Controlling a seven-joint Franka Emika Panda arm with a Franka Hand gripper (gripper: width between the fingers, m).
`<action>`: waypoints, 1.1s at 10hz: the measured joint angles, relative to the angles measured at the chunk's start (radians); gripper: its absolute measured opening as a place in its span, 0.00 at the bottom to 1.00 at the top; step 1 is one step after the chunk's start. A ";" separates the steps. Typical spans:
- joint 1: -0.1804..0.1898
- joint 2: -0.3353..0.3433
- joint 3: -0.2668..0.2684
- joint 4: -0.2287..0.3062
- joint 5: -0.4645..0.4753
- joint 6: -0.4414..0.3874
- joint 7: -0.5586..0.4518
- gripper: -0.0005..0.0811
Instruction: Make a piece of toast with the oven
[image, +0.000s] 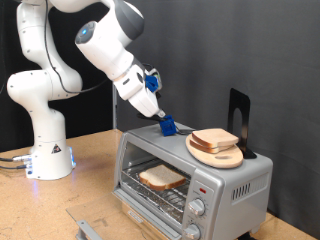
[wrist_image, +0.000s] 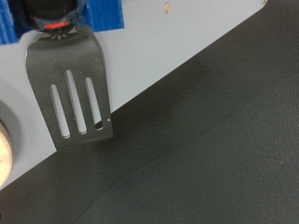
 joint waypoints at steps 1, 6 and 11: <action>0.000 0.001 0.002 -0.003 0.011 0.007 -0.001 0.84; -0.036 0.002 -0.105 0.020 0.079 -0.029 -0.003 0.84; -0.118 0.077 -0.226 0.095 -0.059 -0.177 -0.043 0.84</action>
